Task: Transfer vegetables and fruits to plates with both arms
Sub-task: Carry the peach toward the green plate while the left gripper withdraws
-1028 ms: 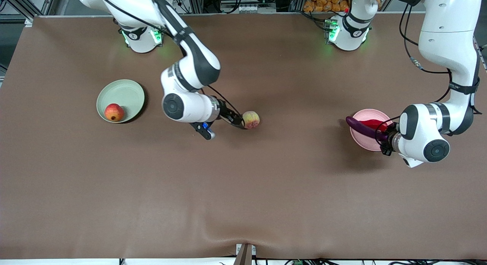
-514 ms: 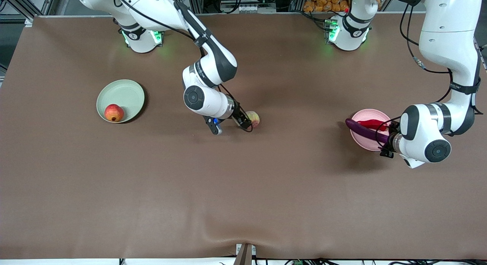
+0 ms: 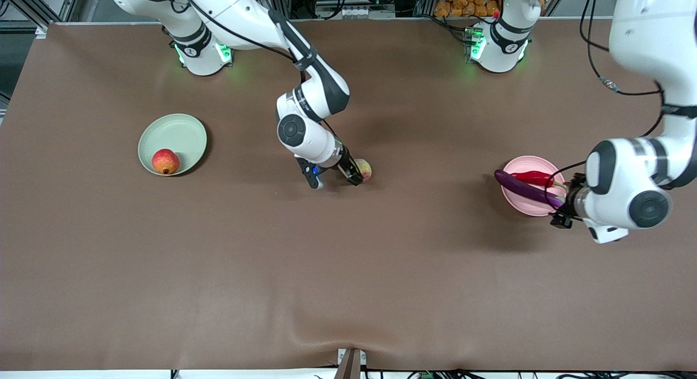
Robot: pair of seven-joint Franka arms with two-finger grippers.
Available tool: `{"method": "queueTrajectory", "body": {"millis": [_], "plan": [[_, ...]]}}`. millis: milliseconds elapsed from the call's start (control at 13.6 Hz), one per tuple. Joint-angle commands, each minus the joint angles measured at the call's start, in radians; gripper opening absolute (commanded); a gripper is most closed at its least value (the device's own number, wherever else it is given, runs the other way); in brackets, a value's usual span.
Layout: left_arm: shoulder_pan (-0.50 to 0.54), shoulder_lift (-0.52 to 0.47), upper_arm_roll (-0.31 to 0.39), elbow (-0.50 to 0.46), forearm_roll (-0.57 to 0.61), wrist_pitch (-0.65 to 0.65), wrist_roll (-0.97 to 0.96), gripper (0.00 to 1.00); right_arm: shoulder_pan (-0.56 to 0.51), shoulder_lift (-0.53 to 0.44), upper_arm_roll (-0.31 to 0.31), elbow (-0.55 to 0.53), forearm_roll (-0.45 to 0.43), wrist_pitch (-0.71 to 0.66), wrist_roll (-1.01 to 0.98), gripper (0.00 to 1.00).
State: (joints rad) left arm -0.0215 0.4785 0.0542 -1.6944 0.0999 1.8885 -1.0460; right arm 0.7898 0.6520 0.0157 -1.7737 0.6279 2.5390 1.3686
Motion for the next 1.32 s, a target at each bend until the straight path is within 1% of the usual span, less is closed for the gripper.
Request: {"method": "queueTrajectory", "body": {"millis": [0,73,147,220,294,367,441,514,587,661,734,808,881,1028,1175,1248], "plan": [[0.003,-0.118,-0.036,0.034,0.026,-0.032,0.13,1.0,0.009,0.009,-0.016,0.019,0.003,-0.005,0.003,0.38],[0.003,-0.126,-0.051,0.079,0.024,-0.04,0.151,1.0,0.015,0.009,-0.02,0.014,-0.011,-0.011,0.004,0.0],[0.005,-0.13,-0.062,0.112,0.026,-0.081,0.185,1.0,0.008,0.008,-0.019,0.013,-0.055,-0.023,-0.006,0.0],[0.006,-0.144,-0.074,0.136,0.024,-0.123,0.246,1.0,-0.015,0.0,-0.02,0.019,-0.079,-0.072,-0.014,0.0],[0.006,-0.164,-0.077,0.142,0.012,-0.134,0.326,1.0,-0.059,-0.011,-0.02,0.029,-0.083,-0.168,-0.054,0.0],[0.006,-0.181,-0.079,0.148,0.003,-0.135,0.381,1.0,-0.122,-0.053,-0.02,0.043,-0.083,-0.304,-0.141,0.0],[0.009,-0.202,-0.079,0.154,-0.006,-0.147,0.427,1.0,-0.183,-0.083,-0.02,0.043,-0.082,-0.432,-0.249,0.0],[0.009,-0.221,-0.08,0.156,-0.008,-0.166,0.482,1.0,-0.251,-0.107,-0.02,0.043,-0.083,-0.53,-0.375,0.0],[0.009,-0.244,-0.08,0.156,-0.031,-0.19,0.545,1.0,-0.297,-0.136,-0.022,0.037,-0.103,-0.601,-0.498,0.0],[0.011,-0.267,-0.079,0.156,-0.054,-0.221,0.64,1.0,-0.334,-0.167,-0.028,0.034,-0.17,-0.655,-0.588,0.0],[0.014,-0.293,-0.079,0.156,-0.066,-0.238,0.772,1.0,-0.362,-0.198,-0.042,0.037,-0.294,-0.724,-0.667,0.0],[0.029,-0.323,-0.074,0.159,-0.112,-0.256,0.893,1.0,-0.391,-0.227,-0.045,0.039,-0.417,-0.782,-0.762,0.0],[0.047,-0.352,-0.076,0.166,-0.146,-0.275,0.953,1.0,-0.417,-0.26,-0.045,0.024,-0.486,-0.813,-0.858,0.0],[0.038,-0.418,-0.092,0.159,-0.138,-0.336,0.986,1.0,-0.507,-0.342,-0.046,-0.06,-0.565,-0.832,-1.068,0.0],[0.037,-0.49,-0.128,0.119,-0.128,-0.342,1.012,1.0,-0.572,-0.435,-0.046,-0.207,-0.617,-0.78,-1.176,0.0],[0.028,-0.517,-0.129,0.099,-0.124,-0.342,1.012,1.0,-0.593,-0.496,-0.045,-0.308,-0.634,-0.735,-1.21,0.0]]}}
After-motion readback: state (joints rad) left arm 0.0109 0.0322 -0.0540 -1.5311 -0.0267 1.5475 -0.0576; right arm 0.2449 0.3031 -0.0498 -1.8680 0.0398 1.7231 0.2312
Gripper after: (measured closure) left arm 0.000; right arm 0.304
